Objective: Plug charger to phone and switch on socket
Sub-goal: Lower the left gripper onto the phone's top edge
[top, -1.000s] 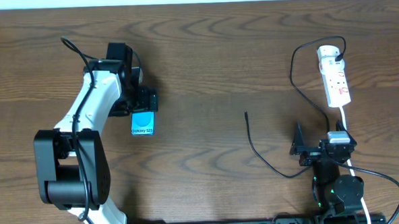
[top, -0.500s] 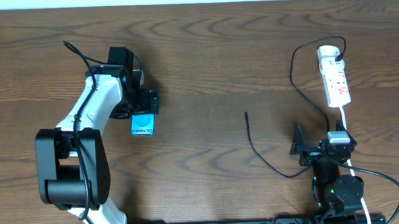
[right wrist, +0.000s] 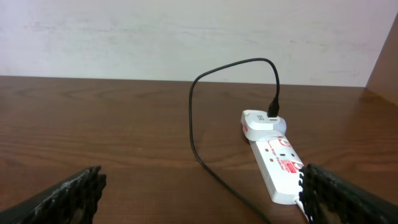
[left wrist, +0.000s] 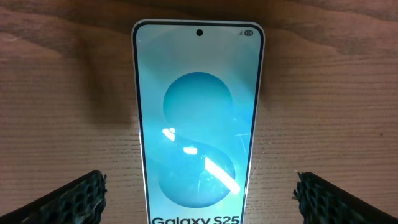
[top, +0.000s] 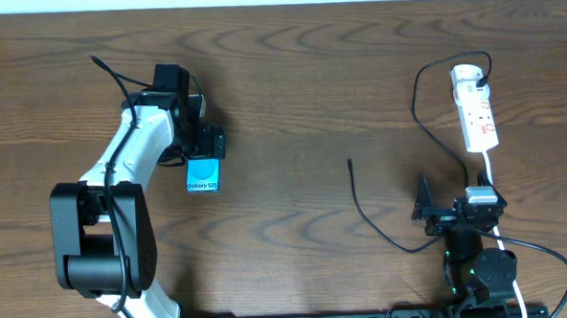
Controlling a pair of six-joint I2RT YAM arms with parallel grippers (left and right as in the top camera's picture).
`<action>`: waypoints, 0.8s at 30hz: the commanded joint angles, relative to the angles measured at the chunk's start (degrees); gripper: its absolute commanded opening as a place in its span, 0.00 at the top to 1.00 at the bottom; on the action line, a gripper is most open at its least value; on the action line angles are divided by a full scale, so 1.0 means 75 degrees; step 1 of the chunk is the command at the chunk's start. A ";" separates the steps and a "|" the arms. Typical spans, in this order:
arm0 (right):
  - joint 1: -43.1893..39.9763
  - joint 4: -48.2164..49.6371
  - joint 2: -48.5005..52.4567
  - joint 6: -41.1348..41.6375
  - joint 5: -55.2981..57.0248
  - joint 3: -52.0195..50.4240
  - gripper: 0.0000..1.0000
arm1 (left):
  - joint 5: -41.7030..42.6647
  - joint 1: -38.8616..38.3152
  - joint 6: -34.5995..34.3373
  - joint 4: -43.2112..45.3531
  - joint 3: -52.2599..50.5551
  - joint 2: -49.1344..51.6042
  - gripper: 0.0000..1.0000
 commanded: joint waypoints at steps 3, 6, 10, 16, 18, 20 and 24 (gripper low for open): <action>0.0023 -0.0015 0.0003 0.0102 0.0082 -0.0012 0.01 | -0.0099 -0.0032 0.0137 0.0090 -0.0102 0.0134 0.02; 0.0023 -0.0015 0.0003 0.0102 0.0082 -0.0012 0.01 | -0.0102 -0.0032 0.0137 0.0131 -0.0125 0.0143 0.02; 0.0023 -0.0015 0.0003 0.0102 0.0082 -0.0012 0.01 | -0.0099 -0.0029 0.0137 0.0178 -0.0207 0.0198 0.02; 0.0023 -0.0015 0.0003 0.0102 0.0082 -0.0012 0.01 | -0.0099 -0.0032 0.0137 0.0277 -0.0321 0.0300 0.02; 0.0023 -0.0015 0.0003 0.0102 0.0082 -0.0012 0.01 | -0.0099 -0.0032 0.0137 0.0332 -0.0347 0.0329 0.02; 0.0023 -0.0015 0.0003 0.0102 0.0082 -0.0012 0.01 | -0.0099 -0.0032 0.0137 0.0356 -0.0353 0.0373 0.02; 0.0023 -0.0015 0.0003 0.0102 0.0082 -0.0012 0.01 | -0.0096 -0.0032 0.0137 0.0408 -0.0358 0.0411 0.02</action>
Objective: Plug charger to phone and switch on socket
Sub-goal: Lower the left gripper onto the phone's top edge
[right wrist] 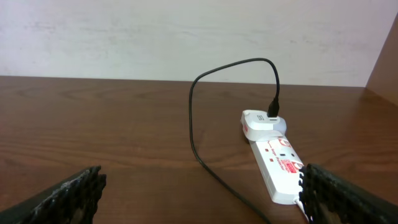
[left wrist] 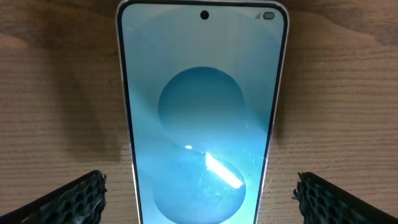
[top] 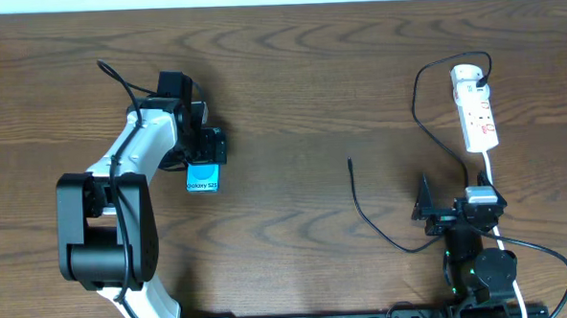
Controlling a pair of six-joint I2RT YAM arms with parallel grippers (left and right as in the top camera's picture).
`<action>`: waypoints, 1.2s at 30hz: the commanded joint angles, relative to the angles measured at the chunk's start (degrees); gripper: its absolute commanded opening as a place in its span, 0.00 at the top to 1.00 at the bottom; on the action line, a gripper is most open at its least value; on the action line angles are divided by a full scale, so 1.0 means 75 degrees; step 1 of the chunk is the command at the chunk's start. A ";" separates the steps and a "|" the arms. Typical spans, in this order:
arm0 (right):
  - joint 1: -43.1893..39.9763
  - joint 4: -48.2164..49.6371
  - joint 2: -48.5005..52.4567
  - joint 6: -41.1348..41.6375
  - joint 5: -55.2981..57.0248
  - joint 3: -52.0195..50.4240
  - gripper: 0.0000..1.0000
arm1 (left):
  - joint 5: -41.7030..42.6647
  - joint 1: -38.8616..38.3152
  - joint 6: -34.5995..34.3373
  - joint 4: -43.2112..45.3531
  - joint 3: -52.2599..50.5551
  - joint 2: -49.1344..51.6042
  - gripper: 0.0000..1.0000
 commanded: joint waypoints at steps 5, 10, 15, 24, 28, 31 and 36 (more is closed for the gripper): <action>0.0023 -0.0015 0.0003 0.0102 0.0085 -0.0012 0.01 | -0.0099 -0.0032 0.0134 0.0102 -0.0044 0.0187 0.02; 0.0023 -0.0015 0.0003 0.0102 0.0085 -0.0012 0.01 | -0.0102 -0.0032 0.0131 0.0160 -0.0044 0.0391 0.02; 0.0023 -0.0015 0.0003 0.0102 0.0085 -0.0012 0.01 | -0.0102 -0.0032 0.0131 0.0157 -0.0044 0.0458 0.02; 0.0023 -0.0015 0.0003 0.0102 0.0085 -0.0012 0.01 | -0.0306 -0.0029 0.0128 0.0268 -0.0044 0.0458 0.02; 0.0023 -0.0012 0.0003 0.0102 0.0085 -0.0012 0.01 | -0.0303 -0.0032 0.0128 0.0268 -0.0044 0.0458 0.02; 0.0023 -0.0015 0.0003 0.0102 0.0085 -0.0012 0.01 | -0.0303 -0.0032 0.0131 0.0268 -0.0044 0.0458 0.02; 0.0023 -0.0015 0.0003 0.0102 0.0085 -0.0012 0.01 | -0.0303 -0.0032 0.0166 0.0268 -0.0044 0.0458 0.02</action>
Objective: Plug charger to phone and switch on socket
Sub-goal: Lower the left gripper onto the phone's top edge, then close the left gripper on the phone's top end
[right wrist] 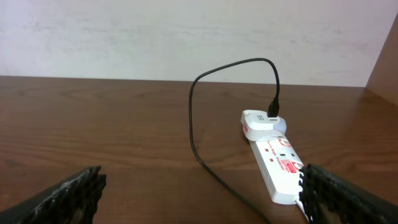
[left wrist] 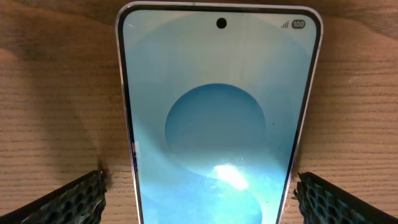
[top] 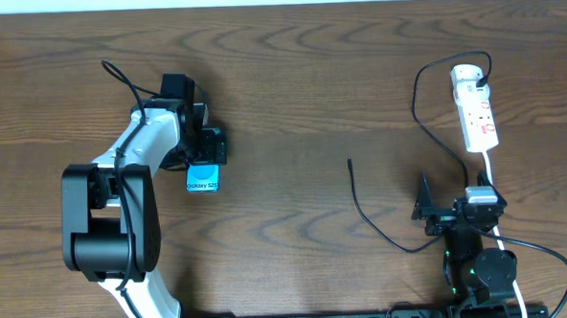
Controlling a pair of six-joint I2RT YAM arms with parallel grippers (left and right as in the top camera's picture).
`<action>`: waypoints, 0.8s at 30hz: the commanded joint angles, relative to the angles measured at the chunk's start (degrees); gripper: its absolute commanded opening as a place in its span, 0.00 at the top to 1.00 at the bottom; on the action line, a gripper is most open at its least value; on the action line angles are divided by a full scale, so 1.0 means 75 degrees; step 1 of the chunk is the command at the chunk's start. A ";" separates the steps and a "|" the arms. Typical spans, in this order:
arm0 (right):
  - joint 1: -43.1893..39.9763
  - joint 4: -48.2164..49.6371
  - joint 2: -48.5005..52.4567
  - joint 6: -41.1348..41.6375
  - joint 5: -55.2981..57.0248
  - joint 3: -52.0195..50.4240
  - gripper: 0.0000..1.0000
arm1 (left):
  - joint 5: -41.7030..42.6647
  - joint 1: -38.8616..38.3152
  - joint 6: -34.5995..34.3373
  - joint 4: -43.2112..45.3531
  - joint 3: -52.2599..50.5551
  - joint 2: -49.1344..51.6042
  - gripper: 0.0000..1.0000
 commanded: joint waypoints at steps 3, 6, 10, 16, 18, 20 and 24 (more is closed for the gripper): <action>0.0023 -0.0015 0.0003 0.0102 0.0085 -0.0012 0.01 | -0.0108 -0.0026 0.0280 0.0006 -0.0044 0.0111 0.02; 0.0023 -0.0015 0.0003 0.0102 0.0085 -0.0012 0.01 | -0.0251 -0.0026 0.0271 0.0006 -0.0044 0.0111 0.02; 0.0023 -0.0015 0.0003 0.0102 0.0085 -0.0012 0.01 | -0.0251 -0.0038 0.0268 0.0012 -0.0044 0.0111 0.02; 0.0023 -0.0015 0.0003 0.0102 0.0085 -0.0012 0.01 | -0.0440 -0.0210 0.0265 0.0058 -0.0044 0.0111 0.02; 0.0023 -0.0015 0.0003 0.0102 0.0085 -0.0012 0.01 | -0.0609 -0.0303 0.0259 0.0058 -0.0044 0.0111 0.02; 0.0023 -0.0015 0.0003 0.0102 0.0085 -0.0012 0.01 | -0.0673 -0.0391 0.0233 0.0064 -0.0044 0.0111 0.02; 0.0023 -0.0015 0.0003 0.0102 0.0085 -0.0012 0.01 | -0.0673 -0.0469 0.0207 0.0093 -0.0044 0.0111 0.02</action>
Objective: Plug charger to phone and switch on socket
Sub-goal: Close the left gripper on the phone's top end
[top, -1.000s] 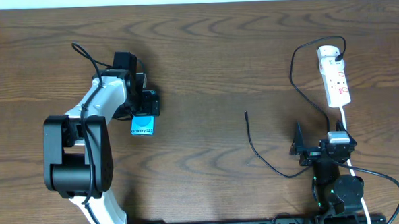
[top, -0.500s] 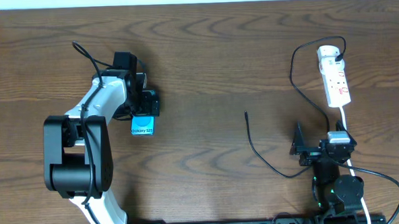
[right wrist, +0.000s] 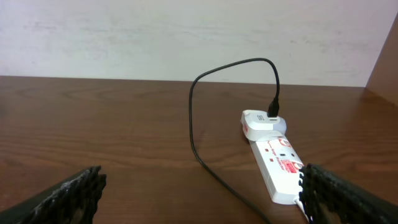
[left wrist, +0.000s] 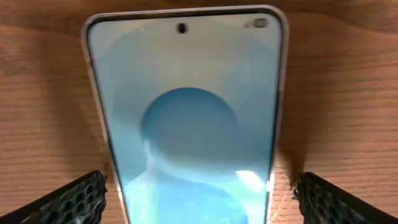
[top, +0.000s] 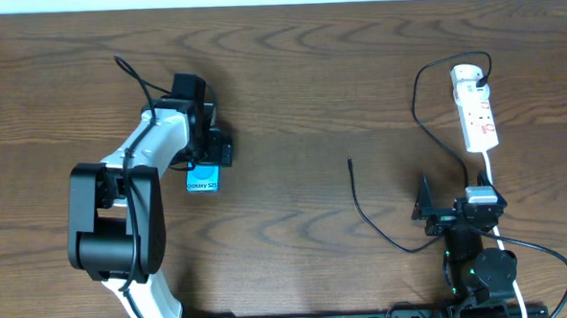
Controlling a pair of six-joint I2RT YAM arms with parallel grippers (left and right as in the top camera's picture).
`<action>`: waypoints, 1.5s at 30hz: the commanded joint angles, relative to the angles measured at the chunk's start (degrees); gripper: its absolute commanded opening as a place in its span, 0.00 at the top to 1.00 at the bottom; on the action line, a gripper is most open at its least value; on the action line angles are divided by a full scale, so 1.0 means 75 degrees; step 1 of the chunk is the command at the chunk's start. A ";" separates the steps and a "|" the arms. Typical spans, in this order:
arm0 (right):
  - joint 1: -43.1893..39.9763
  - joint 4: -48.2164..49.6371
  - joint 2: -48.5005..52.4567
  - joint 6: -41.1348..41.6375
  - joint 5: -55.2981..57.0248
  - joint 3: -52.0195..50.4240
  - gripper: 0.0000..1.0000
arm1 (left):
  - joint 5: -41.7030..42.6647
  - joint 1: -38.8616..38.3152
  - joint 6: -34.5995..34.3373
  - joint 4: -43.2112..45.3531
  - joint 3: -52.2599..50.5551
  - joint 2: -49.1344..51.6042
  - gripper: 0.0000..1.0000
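The phone [top: 203,178] lies face up on the table, its blue screen lit. In the left wrist view the phone [left wrist: 186,118] fills the middle, slightly tilted. My left gripper [left wrist: 199,202] is open low over it, one finger just outside each long edge. The black charger cable [top: 378,227] runs from the white adapter [top: 464,73] in the power strip [top: 476,112] to a free plug end [top: 350,161] on the bare wood. My right gripper [right wrist: 202,199] stands wide open and empty near the table's front, facing the power strip [right wrist: 280,168].
The strip's white lead [top: 537,253] runs down past the right arm's base [top: 480,270]. The cable loop [right wrist: 194,124] arches up off the table in front of my right gripper. A pale wall [right wrist: 186,31] stands behind the far table edge.
My left gripper has shifted and twisted a little over the phone, which now sits skewed and further left in its view. The phone itself and the right arm have not moved.
My left gripper was open above the phone's upper end. At each later moment the phone looked larger between the fingers, so the gripper stood lower. Now it straddles the phone at a slight twist. The right arm, cable and strip stayed still throughout.
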 commanded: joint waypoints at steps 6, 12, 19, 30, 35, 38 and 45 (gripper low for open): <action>0.0023 -0.0015 0.0003 0.0102 0.0085 -0.0012 0.01 | -0.0207 -0.0052 0.0047 0.0023 -0.0044 0.0111 0.02; 0.0023 -0.0015 0.0003 0.0102 0.0085 -0.0012 0.01 | -0.0207 -0.0052 0.0047 0.0050 -0.0044 0.0111 0.02; 0.0023 -0.0015 0.0003 0.0102 0.0085 -0.0012 0.01 | -0.0207 -0.0050 0.0047 0.0050 -0.0047 0.0111 0.02; 0.0023 -0.0015 0.0003 0.0102 0.0085 -0.0012 0.01 | -0.0207 -0.0050 0.0047 0.0350 -0.0268 0.0111 0.02; 0.0023 -0.0015 0.0003 0.0102 0.0085 -0.0012 0.01 | -0.0204 -0.0050 0.0047 0.0358 -0.0268 0.0111 0.02; 0.0023 -0.0015 0.0003 0.0102 0.0085 -0.0012 0.01 | -0.0204 -0.0050 0.0047 0.0358 -0.0268 0.0111 0.02; 0.0023 -0.0015 0.0003 0.0102 0.0085 -0.0012 0.01 | -0.0204 -0.0050 0.0047 0.0364 -0.0291 0.0114 0.02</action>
